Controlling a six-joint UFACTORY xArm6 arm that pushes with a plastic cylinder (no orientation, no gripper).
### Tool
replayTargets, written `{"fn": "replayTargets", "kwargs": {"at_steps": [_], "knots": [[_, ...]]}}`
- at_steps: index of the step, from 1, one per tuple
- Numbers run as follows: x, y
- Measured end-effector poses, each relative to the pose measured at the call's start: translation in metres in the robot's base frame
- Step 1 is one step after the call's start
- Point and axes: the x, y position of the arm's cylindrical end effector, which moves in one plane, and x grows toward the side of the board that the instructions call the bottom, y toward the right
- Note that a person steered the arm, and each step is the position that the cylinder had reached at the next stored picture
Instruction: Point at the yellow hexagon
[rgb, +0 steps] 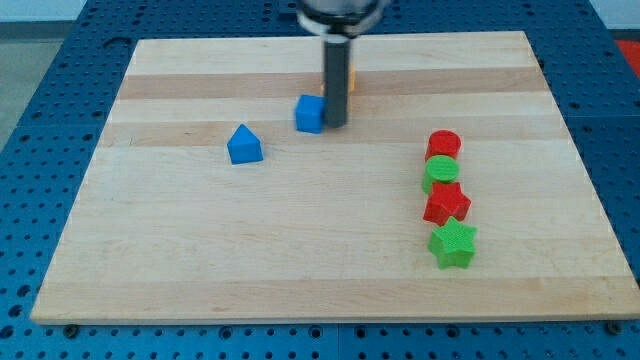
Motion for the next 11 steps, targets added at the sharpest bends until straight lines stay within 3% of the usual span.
{"fn": "replayTargets", "kwargs": {"at_steps": [2,3,5,7,11], "knots": [[0.000,-0.121],[0.002,-0.124],[-0.057,-0.060],[-0.132,-0.038],[-0.135,0.032]]}}
